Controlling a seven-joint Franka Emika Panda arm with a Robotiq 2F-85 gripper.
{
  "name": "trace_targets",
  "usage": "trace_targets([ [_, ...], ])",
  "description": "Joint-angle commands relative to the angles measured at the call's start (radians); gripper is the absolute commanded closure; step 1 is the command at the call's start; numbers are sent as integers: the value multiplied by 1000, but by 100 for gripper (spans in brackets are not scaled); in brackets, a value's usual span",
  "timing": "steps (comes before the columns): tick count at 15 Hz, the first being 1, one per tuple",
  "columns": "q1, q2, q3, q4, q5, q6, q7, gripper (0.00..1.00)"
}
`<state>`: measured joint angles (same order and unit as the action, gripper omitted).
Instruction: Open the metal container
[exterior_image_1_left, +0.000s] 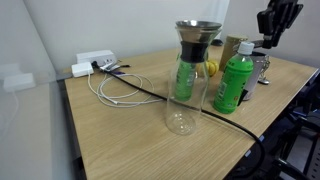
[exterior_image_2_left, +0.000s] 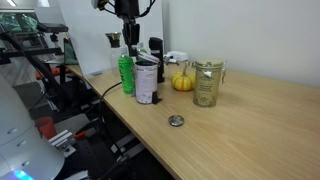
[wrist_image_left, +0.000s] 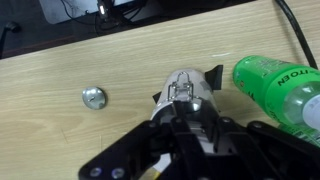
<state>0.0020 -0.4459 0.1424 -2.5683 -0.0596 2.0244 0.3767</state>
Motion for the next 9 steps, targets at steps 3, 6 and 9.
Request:
trace_targets([
  [3,-7,30,-4,40,-30,-46,-20,94],
  [6,-5,31,-3,52,-31,-58,-24,94],
  [9,-3,34,-2,61,-32,-63,-27,94],
])
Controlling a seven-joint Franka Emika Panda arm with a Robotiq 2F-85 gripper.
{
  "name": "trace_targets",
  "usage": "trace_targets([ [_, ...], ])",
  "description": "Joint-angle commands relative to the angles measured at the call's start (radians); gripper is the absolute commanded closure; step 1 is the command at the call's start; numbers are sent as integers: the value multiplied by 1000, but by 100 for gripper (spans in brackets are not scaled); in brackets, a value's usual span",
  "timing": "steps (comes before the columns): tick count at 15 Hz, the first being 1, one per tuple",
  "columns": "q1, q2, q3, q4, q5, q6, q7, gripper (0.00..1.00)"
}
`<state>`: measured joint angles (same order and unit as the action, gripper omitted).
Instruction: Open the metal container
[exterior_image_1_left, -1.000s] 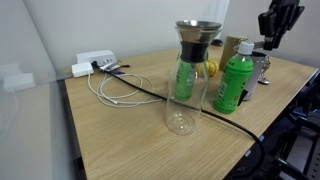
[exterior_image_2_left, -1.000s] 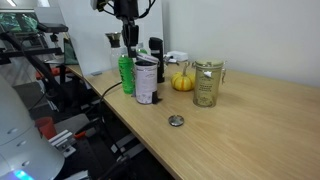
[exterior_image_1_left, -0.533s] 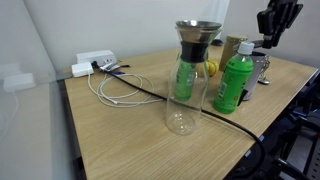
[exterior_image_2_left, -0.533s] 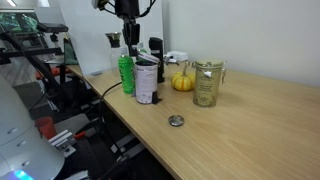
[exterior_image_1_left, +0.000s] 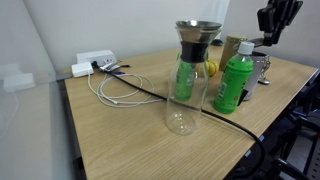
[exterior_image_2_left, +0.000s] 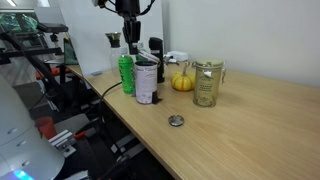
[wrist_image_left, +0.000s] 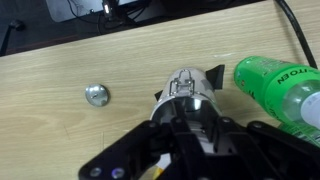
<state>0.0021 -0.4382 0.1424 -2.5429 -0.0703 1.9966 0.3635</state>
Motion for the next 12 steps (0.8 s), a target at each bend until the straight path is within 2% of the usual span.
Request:
trace_targets([
  [1,-3,28,-2,38,-21,-37,-14,94],
  [12,1,60,-1,85,-35,-46,-18,94],
])
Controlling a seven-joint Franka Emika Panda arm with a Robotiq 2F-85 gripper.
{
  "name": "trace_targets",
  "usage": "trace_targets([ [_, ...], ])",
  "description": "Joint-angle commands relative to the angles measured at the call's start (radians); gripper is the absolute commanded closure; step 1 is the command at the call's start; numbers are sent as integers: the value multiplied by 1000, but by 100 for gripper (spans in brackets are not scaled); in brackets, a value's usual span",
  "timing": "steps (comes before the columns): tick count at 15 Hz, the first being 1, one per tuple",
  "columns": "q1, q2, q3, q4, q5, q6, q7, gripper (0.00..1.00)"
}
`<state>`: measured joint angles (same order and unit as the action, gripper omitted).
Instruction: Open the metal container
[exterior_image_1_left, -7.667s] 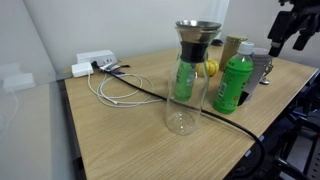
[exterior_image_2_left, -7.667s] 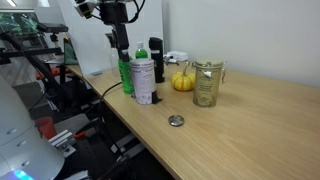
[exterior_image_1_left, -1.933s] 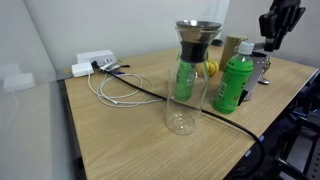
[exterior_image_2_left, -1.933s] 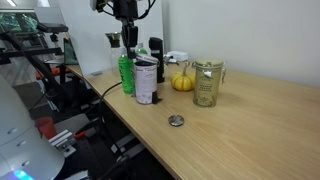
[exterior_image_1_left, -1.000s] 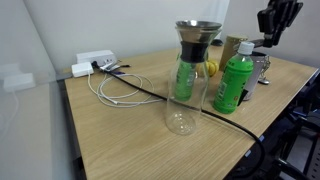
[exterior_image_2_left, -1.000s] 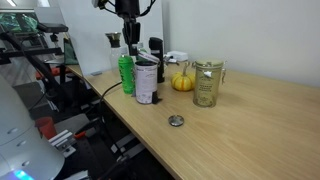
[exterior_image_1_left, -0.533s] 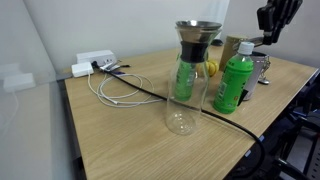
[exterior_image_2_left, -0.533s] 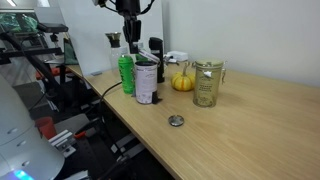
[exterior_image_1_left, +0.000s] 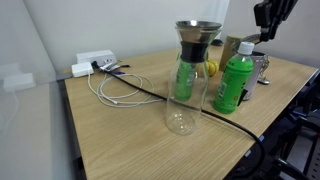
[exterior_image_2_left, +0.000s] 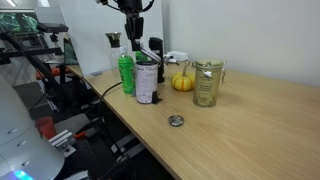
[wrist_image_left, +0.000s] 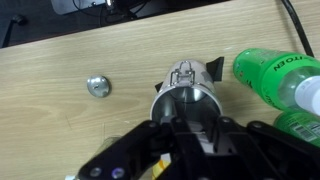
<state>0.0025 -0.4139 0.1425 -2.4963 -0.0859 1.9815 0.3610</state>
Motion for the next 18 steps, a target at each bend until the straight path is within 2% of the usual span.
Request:
trace_targets([
  [1,1,39,-1,43,-21,-33,-16,94],
  [2,1,42,-1,48,-23,-36,-17,95],
  [3,1,45,-1,53,-25,-35,-17,100],
  [5,2,54,-1,62,-27,-35,-17,100],
  [6,3,59,-1,67,-27,-35,-17,96],
  [8,4,67,-1,74,-28,-36,-17,75],
  [9,5,69,-1,76,-28,-36,-17,68],
  [11,5,73,-2,79,-28,-35,-18,59],
  [14,3,77,-4,82,-35,-25,-16,57],
  [17,6,76,-8,84,-37,-4,-22,67],
  [18,6,76,-9,86,-35,3,-22,67],
])
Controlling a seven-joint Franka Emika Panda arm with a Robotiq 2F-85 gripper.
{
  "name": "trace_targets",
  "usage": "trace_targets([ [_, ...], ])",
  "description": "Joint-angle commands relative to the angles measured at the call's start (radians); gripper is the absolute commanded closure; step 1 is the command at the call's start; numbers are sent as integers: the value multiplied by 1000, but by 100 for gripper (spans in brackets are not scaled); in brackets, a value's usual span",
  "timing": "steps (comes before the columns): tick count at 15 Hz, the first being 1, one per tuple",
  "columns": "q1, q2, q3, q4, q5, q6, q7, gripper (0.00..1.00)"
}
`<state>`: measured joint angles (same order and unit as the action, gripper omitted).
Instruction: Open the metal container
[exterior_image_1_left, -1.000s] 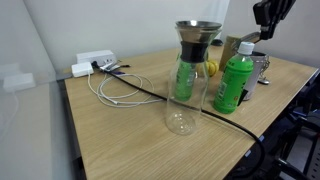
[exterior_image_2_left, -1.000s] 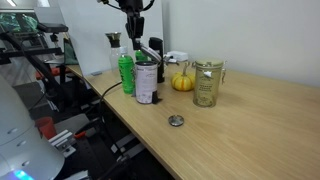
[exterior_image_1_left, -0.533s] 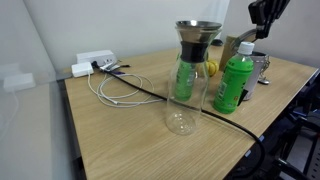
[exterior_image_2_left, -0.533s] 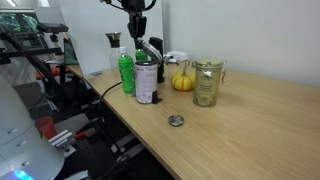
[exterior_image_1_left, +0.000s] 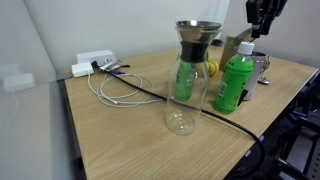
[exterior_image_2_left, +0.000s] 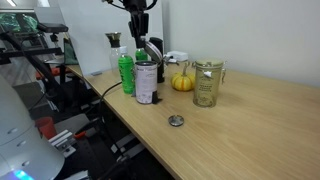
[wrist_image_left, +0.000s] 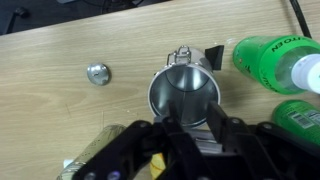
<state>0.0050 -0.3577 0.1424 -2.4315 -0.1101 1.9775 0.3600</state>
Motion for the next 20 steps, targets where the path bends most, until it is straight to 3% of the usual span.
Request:
trace_targets([
  [1,4,22,-9,25,-9,9,-21,67],
  [8,-1,53,-12,42,-11,78,-14,73],
  [20,-1,94,-29,99,-14,142,-17,72],
])
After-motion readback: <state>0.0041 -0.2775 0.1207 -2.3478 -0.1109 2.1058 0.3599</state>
